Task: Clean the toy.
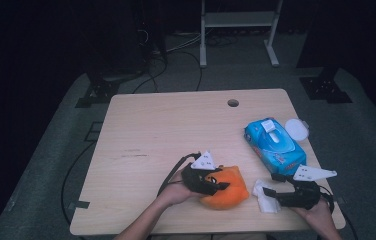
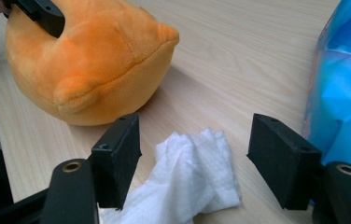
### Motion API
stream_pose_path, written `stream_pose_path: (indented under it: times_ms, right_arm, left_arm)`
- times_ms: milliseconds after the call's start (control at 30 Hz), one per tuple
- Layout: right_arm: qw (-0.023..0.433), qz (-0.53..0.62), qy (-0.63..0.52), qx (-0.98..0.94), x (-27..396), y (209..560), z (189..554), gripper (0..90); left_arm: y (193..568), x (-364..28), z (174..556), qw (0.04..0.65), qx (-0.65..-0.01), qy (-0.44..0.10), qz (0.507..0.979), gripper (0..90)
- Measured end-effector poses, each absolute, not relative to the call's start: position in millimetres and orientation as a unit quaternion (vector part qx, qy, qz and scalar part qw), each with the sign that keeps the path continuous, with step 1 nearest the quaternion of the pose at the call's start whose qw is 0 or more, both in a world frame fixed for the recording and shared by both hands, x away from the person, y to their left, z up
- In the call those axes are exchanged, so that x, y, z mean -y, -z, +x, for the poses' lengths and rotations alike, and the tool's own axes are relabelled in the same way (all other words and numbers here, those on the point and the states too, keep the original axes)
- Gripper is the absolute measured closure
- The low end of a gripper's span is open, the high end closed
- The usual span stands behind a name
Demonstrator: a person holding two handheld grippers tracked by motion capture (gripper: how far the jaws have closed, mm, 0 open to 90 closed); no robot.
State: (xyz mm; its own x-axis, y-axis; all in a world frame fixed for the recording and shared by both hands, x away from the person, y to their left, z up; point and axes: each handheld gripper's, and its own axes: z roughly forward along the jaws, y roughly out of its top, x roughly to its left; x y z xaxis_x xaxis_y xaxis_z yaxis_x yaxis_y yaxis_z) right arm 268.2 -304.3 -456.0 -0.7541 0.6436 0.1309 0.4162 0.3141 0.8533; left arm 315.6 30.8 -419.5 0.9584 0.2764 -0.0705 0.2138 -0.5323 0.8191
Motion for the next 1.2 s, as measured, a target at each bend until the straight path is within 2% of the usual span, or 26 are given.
stream_pose_path:
  times_ms: [500,833,967,1200]
  right_arm:
    - [0.127,0.342,-0.502,-0.784,308,453,274,29.2]
    - [0.126,0.338,-0.503,-0.786,303,451,278,28.5]
    - [0.122,0.339,-0.502,-0.786,304,452,279,28.4]
    - [0.124,0.34,-0.503,-0.785,304,452,280,28.0]
  left_arm:
    - [393,-54,352,0.47,-0.172,-0.091,0.861,49.9]
    - [397,-67,383,0.457,-0.212,-0.138,0.853,48.0]
    - [411,-67,387,0.43,-0.223,-0.13,0.865,39.7]
    - [408,-72,385,0.436,-0.231,-0.125,0.861,26.0]
